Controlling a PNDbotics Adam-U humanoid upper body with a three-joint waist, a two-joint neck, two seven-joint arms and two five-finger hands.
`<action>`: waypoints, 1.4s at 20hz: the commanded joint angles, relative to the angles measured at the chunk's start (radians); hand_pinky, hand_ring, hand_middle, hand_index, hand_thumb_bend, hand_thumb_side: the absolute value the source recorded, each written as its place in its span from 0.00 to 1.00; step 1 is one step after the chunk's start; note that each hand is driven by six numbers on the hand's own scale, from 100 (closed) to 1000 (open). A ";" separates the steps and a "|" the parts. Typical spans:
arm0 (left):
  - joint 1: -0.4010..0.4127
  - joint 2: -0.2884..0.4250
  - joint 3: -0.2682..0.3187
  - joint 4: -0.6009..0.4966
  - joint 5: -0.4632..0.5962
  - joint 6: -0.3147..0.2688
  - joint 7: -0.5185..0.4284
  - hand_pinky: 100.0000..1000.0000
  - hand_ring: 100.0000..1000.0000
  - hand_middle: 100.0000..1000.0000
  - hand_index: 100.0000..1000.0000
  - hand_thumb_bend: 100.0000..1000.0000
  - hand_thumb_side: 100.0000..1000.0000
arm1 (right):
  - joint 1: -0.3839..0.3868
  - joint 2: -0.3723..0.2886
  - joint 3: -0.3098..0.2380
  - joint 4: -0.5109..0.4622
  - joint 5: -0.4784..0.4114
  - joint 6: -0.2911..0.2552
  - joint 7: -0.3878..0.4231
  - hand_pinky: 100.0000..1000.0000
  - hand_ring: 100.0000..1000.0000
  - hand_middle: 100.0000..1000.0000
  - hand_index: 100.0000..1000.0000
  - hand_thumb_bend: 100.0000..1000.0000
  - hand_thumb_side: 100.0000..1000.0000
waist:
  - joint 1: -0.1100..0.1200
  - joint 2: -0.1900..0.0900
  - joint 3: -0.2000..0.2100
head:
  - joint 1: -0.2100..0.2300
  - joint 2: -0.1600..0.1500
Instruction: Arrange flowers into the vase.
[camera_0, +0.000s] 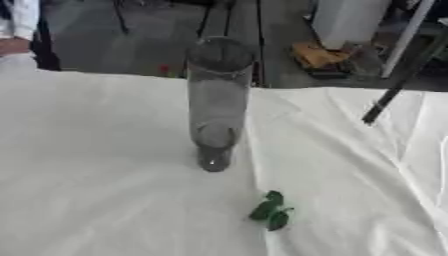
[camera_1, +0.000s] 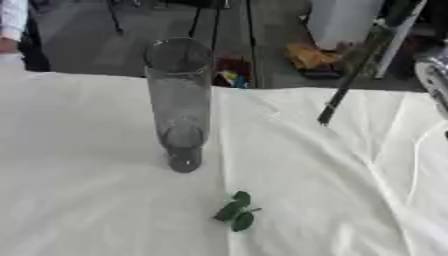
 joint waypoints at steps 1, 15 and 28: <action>-0.015 0.014 -0.003 -0.013 0.001 0.000 -0.008 0.77 0.86 0.85 0.93 0.00 1.00 | -0.054 -0.021 0.005 -0.017 -0.030 0.014 -0.045 0.00 0.00 0.00 0.00 0.00 1.00 | 0.000 -0.014 0.006 | -0.008 -0.018; -0.033 0.041 -0.018 -0.013 0.000 -0.001 -0.026 0.77 0.86 0.85 0.93 0.00 1.00 | -0.269 -0.015 0.043 0.054 -0.035 0.095 -0.038 0.00 0.00 0.00 0.00 0.00 1.00 | -0.064 0.008 0.056 | -0.033 -0.030; -0.040 0.061 -0.023 -0.013 -0.004 -0.002 -0.031 0.77 0.86 0.85 0.93 0.00 1.00 | -0.389 -0.003 0.054 0.224 -0.100 0.078 -0.003 0.00 0.00 0.00 0.00 0.00 1.00 | -0.088 0.010 0.068 | -0.068 -0.039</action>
